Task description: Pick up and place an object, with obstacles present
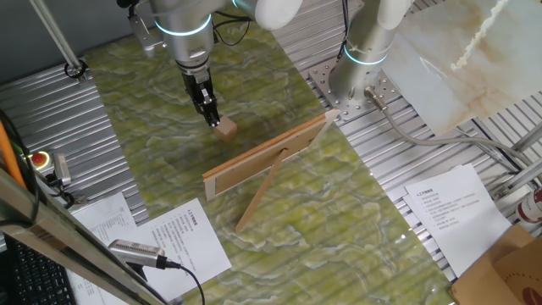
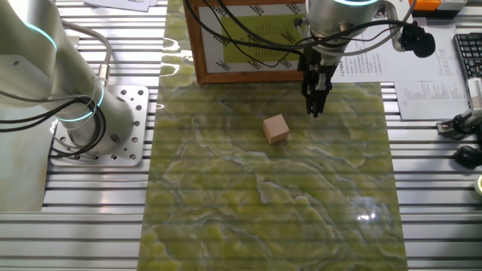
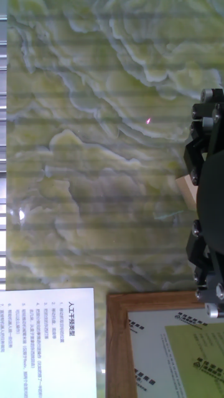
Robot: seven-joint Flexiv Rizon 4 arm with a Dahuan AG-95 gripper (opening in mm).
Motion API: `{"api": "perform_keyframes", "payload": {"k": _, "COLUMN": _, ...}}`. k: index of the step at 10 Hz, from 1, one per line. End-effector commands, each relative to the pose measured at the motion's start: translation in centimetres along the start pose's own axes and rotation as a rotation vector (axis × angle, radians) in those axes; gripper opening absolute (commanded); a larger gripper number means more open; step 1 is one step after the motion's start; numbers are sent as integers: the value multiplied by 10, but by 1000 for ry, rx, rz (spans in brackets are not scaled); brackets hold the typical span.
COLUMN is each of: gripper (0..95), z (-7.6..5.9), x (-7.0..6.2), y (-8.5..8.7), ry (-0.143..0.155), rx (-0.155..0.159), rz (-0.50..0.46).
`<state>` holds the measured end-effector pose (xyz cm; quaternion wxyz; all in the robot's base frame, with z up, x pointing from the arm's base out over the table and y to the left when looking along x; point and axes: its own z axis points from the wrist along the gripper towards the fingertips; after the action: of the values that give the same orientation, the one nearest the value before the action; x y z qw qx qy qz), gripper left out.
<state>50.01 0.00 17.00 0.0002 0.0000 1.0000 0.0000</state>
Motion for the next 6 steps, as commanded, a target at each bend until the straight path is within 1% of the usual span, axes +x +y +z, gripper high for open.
{"api": "perform_keyframes", "payload": {"k": 1, "gripper": 0, "z": 0, "x": 0, "y": 0, "ry": -10, "rx": -47, "rz": -131}}
{"api": "perform_keyframes", "payload": {"k": 3, "gripper": 0, "z": 0, "x": 0, "y": 0, "ry": 5, "rx": -44, "rz": -142}}
{"api": "perform_keyframes", "payload": {"k": 5, "gripper": 0, "z": 6, "x": 10, "y": -3, "ry": 10, "rx": -45, "rz": -153}}
{"api": "perform_keyframes", "payload": {"k": 6, "gripper": 0, "z": 7, "x": 11, "y": -4, "ry": 10, "rx": -44, "rz": -156}}
